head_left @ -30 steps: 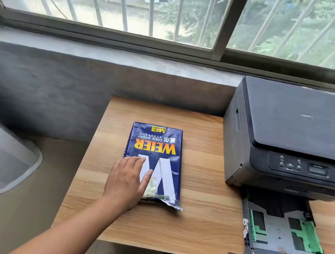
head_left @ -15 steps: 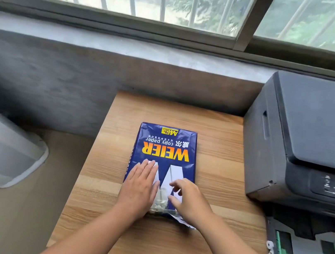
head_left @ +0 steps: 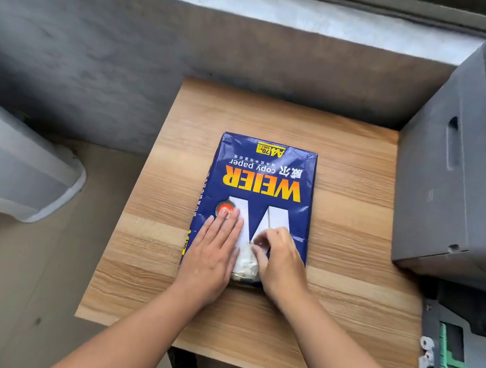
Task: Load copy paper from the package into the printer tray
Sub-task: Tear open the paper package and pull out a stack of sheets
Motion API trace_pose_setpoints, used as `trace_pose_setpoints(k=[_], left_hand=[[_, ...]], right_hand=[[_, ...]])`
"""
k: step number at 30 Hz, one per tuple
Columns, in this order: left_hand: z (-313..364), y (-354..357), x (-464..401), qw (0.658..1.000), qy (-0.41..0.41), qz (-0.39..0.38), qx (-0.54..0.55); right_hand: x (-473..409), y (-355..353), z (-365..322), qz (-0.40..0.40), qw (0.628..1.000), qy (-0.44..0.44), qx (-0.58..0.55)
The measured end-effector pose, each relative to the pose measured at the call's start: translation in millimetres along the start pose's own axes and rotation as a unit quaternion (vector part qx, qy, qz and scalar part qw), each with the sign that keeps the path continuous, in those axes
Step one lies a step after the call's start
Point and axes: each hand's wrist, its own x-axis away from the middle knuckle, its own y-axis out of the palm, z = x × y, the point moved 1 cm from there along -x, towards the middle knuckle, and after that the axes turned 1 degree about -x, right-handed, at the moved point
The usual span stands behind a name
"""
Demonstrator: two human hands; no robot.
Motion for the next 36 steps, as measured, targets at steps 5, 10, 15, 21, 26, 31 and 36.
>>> trace_pose_setpoints(k=[5,10,15,21,26,31,36], left_hand=[[-4,-3,-3,1.0,0.001,-0.017,-0.013],[-6,-6,-2,1.0,0.005,-0.021,-0.02],[-3,-3,-2,1.0,-0.001,-0.025,-0.017],[1,-4,6,0.999,-0.02,-0.022,-0.031],[-1,-5,18,0.999,-0.034,-0.024,-0.03],[-1,-7,19,0.999,-0.032,-0.028,-0.028],[-1,-7,19,0.998,-0.035,-0.034,-0.028]], right_hand=[[0,-1,6,0.0,0.999,-0.035,0.012],[43,-12,15,0.02,0.978,-0.18,0.105],[107,-1,25,-0.013,0.962,-0.253,0.097],[142,31,43,-0.068,0.967,-0.224,0.101],[134,21,18,0.03,0.919,0.18,-0.351],[113,20,11,0.182,0.81,0.321,-0.456],[109,23,10,0.215,0.819,0.34,-0.408]])
